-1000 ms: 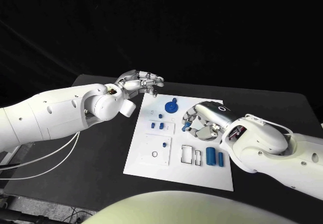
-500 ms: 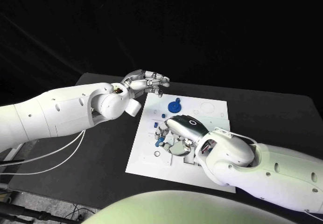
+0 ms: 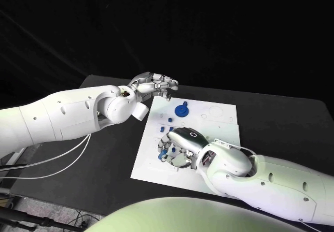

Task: Assemble the parts on the task board

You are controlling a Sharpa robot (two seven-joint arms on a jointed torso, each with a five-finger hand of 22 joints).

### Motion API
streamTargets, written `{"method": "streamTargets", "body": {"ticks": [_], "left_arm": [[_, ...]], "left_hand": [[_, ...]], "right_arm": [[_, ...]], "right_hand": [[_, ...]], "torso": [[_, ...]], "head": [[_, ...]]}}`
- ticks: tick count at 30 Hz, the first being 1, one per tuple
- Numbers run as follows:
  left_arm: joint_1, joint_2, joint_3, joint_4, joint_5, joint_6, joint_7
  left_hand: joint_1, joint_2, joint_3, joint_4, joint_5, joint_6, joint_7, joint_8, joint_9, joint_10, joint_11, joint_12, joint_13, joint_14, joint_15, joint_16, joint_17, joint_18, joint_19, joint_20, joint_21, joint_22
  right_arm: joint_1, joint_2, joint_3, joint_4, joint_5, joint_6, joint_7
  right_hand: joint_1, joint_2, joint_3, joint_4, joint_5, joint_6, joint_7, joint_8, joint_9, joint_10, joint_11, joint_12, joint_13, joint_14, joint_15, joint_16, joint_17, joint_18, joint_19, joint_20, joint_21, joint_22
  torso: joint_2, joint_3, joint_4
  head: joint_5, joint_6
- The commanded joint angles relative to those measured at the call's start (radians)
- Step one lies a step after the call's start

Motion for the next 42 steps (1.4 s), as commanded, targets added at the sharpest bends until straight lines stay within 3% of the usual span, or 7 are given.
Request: {"method": "streamTargets", "body": {"ticks": [1,24,31,42], "left_arm": [[0.001,0.003,0.001,0.001,0.004,0.019,0.006],[0.001,0.000,0.000,0.001,0.004,0.020,0.005],[0.001,-0.002,0.000,0.002,0.004,0.020,0.004],[0.001,-0.003,0.000,0.004,0.004,0.023,0.001]], "left_hand": [[-0.007,0.007,-0.002,-0.007,-0.005,-0.005,0.000,0.004,0.001,-0.004,-0.002,0.006,0.000,-0.003,0.000,-0.002,-0.001,0.018,0.003,0.003,-0.003,-0.001],[-0.008,0.007,-0.002,-0.007,-0.005,-0.006,0.001,0.004,0.001,-0.004,-0.002,0.007,-0.001,-0.004,0.000,-0.002,-0.001,0.018,0.003,0.003,-0.005,-0.001],[-0.008,0.007,-0.002,-0.007,-0.005,-0.006,0.001,0.004,0.001,-0.004,-0.002,0.007,-0.001,-0.004,0.000,-0.002,-0.001,0.018,0.003,0.003,-0.005,-0.001],[0.004,0.015,0.008,-0.014,0.009,-0.006,0.000,0.007,0.003,-0.007,-0.002,0.010,-0.002,-0.007,-0.001,-0.003,-0.003,0.018,0.005,0.003,-0.010,-0.002]], "right_arm": [[-0.006,0.005,-0.001,-0.008,-0.021,0.030,0.011],[-0.011,-0.001,-0.002,-0.026,-0.079,0.108,-0.018],[-0.011,0.001,-0.002,-0.026,-0.111,0.110,-0.033],[-0.013,0.022,-0.004,-0.025,-0.137,0.101,-0.030]], "right_hand": [[0.007,0.015,0.007,0.002,0.006,-0.005,0.004,0.001,-0.001,0.023,-0.022,0.000,0.001,0.039,-0.004,0.002,-0.001,-0.003,0.027,-0.005,-0.003,0.207],[-0.003,0.011,0.004,0.002,0.002,-0.008,0.004,0.002,0.003,0.021,-0.020,-0.003,0.003,0.039,-0.002,0.002,-0.002,-0.003,0.026,-0.004,-0.005,0.206],[-0.004,0.010,0.004,0.001,0.002,-0.008,0.004,0.002,0.004,0.021,-0.020,-0.004,0.003,0.039,-0.002,0.002,-0.003,-0.003,0.025,-0.004,-0.006,0.206],[-0.049,-0.025,-0.008,0.005,0.017,-0.049,0.015,-0.020,0.001,-0.011,-0.006,-0.027,0.004,0.037,0.009,0.001,-0.009,-0.002,0.022,0.006,-0.011,0.205]], "torso": [[-0.001,0.0007,-0.0014],[0.000,-0.0001,-0.0011],[0.000,0.0000,-0.0009],[0.000,-0.0006,-0.0002]], "head": [[0.002,0.000],[0.002,0.000],[0.003,0.000],[0.000,0.000]]}}
